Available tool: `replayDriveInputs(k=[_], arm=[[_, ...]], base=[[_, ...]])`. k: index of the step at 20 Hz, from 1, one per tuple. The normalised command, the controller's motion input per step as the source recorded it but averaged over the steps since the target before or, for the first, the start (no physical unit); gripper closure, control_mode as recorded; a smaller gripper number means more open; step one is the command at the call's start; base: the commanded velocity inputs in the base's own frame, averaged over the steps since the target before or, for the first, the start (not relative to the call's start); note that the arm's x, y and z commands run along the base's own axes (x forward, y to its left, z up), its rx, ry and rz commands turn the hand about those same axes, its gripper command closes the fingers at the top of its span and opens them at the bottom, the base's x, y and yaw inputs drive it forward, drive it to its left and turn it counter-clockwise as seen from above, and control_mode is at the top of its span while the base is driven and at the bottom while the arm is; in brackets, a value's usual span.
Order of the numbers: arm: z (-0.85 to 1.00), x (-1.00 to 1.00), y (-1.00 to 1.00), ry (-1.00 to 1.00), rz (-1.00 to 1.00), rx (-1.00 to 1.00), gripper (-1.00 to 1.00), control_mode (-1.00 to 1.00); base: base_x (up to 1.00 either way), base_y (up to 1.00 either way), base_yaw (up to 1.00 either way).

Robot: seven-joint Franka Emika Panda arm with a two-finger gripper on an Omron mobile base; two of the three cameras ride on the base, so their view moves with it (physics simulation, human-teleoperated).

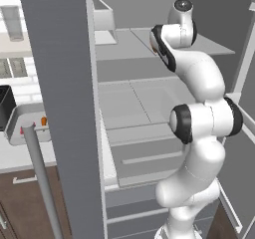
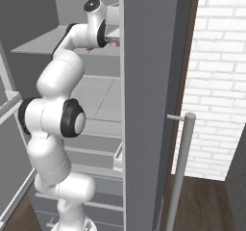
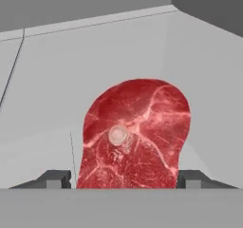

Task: Place one carrot and one steak in each tupperware on the nearby counter, to pack two identical lunches.

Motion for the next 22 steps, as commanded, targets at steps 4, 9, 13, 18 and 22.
replayDriveInputs(k=[4, 9, 13, 18, 22], arm=[[-0.35, 0.0, -0.12, 0.0, -0.05, 0.0, 1.0, -1.0], [-0.09, -0.23, 0.02, 0.0, 0.0, 0.0, 1.0, -1.0], [-0.05, -1.0, 0.19, -0.02, 0.05, 0.0, 1.0, -1.0], [-0.02, -1.0, 0.29, -0.05, 0.08, 0.0, 1.0, -1.0], [-0.28, -1.0, 0.32, 0.0, 0.09, 0.0, 1.0, -1.0]], base=[[0.0, 0.0, 0.0], [0.0, 0.0, 0.0], [0.0, 0.0, 0.0], [0.0, 0.0, 0.0], [0.0, 0.0, 0.0]])
